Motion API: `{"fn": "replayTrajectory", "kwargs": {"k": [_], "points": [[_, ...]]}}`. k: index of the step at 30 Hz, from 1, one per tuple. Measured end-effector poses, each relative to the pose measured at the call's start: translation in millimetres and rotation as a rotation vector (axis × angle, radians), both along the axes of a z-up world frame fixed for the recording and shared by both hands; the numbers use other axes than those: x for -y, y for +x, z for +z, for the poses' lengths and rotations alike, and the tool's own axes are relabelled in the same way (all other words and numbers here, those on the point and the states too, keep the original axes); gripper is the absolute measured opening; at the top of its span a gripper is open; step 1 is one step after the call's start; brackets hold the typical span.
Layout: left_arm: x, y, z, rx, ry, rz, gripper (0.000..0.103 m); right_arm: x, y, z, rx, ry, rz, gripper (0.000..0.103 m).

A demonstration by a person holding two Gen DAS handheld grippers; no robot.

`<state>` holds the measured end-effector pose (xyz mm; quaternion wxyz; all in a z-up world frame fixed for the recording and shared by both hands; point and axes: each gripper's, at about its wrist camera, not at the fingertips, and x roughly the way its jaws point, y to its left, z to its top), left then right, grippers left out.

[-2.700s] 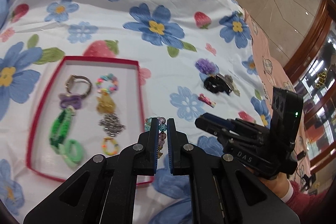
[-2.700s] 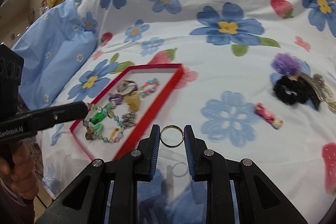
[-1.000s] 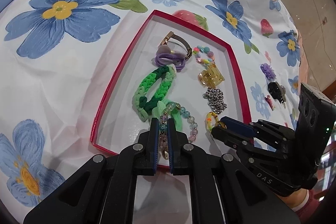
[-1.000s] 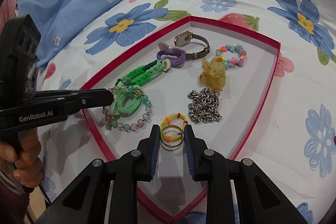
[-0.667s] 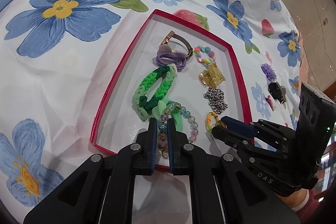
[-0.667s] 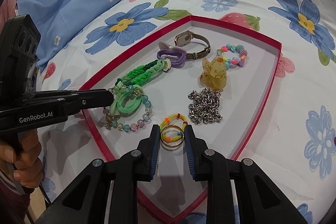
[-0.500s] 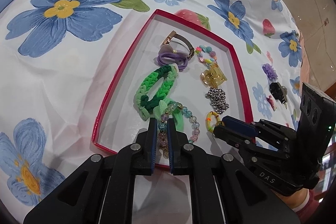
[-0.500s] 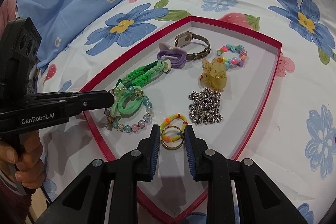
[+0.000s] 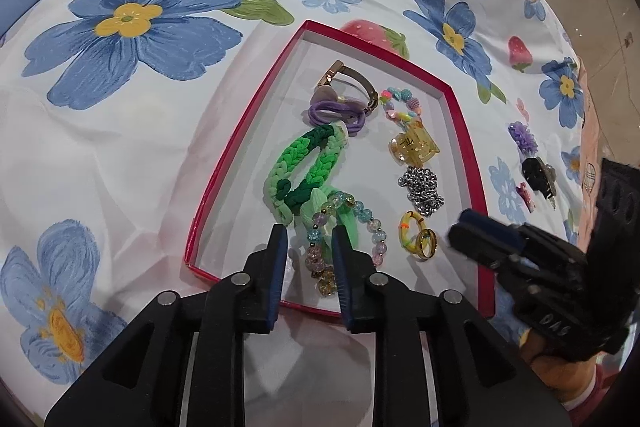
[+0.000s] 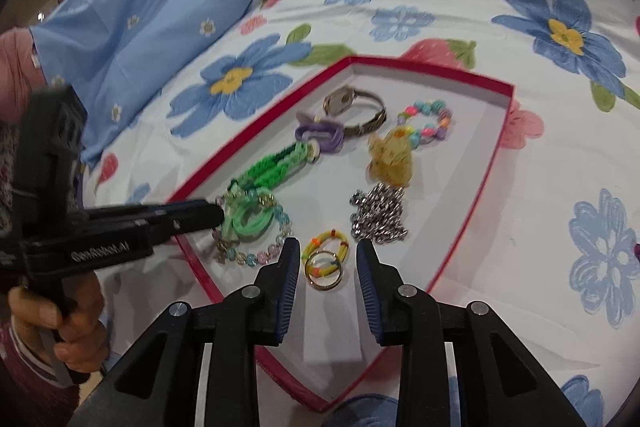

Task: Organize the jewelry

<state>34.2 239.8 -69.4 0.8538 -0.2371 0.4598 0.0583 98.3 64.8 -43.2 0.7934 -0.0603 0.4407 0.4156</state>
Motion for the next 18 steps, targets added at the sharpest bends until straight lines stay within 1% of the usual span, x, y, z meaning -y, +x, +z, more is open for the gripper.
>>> {"fn": "replayTrajectory", "kwargs": {"k": [4,5,6,7,9,13,15,16,17,18], "points": [[1.8,-5.0,4.9,0.012,0.003,0.009,0.029,14.6,0.6,13.3,0.008,0.063,-0.036,0.033],[2.7,-6.7,7.1,0.018,0.007,0.01,0.033,17.6,0.7,16.0,0.009,0.077,-0.044,0.033],[3.6,-8.0,8.9,0.021,0.01,0.012,0.038,22.1,0.6,19.4,0.011,0.098,-0.055,0.035],[4.5,-9.5,10.7,0.025,0.013,0.015,0.041,26.2,0.4,22.3,0.01,0.118,-0.061,0.036],[6.7,-13.4,14.8,0.035,0.021,0.022,0.051,32.3,0.0,26.6,0.012,0.144,-0.075,0.038],[10.7,-19.3,20.6,0.05,0.022,0.032,0.059,42.2,-0.8,29.8,0.0,0.178,-0.1,0.041],[12.0,-23.1,24.0,0.065,0.018,0.041,0.069,48.0,-2.1,30.6,-0.007,0.198,-0.112,0.042],[12.6,-25.5,25.7,0.075,0.019,0.047,0.073,51.0,-2.9,30.5,-0.009,0.209,-0.117,0.043],[13.1,-29.1,28.1,0.09,0.02,0.062,0.081,54.9,-3.8,30.5,-0.011,0.225,-0.126,0.047],[13.2,-31.9,29.7,0.101,0.017,0.073,0.086,58.0,-4.7,30.1,-0.014,0.238,-0.134,0.051]]}}
